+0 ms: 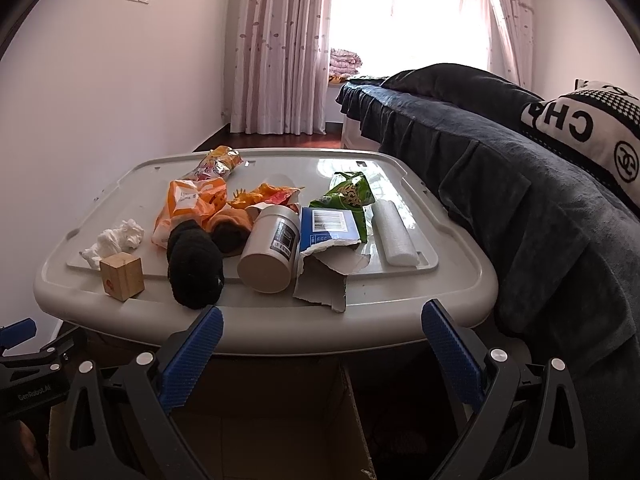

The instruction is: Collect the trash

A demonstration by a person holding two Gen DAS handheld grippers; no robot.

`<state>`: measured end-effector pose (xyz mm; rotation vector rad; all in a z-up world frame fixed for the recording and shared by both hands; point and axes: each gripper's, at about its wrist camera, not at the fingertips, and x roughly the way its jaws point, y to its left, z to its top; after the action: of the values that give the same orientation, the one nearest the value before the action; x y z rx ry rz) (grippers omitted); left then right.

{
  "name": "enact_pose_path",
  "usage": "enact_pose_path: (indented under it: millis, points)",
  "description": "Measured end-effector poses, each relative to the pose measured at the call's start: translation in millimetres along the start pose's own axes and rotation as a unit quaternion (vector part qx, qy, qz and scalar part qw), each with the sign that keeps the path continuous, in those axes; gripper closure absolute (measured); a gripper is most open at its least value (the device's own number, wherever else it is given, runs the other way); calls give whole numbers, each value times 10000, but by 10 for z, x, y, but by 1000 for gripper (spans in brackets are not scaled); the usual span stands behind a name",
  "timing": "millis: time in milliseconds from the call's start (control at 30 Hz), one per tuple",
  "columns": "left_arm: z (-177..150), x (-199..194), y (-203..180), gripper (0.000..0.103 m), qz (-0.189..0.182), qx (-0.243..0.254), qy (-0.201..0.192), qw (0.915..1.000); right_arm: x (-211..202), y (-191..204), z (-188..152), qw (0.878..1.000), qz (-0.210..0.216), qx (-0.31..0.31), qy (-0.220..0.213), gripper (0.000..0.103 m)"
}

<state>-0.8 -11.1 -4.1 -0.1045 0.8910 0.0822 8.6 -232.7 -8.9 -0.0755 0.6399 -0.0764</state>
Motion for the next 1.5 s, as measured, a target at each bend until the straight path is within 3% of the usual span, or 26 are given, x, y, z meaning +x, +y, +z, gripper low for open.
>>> enact_pose_path:
  millis: [1200,1500]
  points:
    - [-5,-3,18,6,31,-18,13,10000,21,-11,0,10000,-26,55,39,5]
    - [54,-96,-11,6,231,-21,-169,9996,20,-112,158,9997,183,137,53,5]
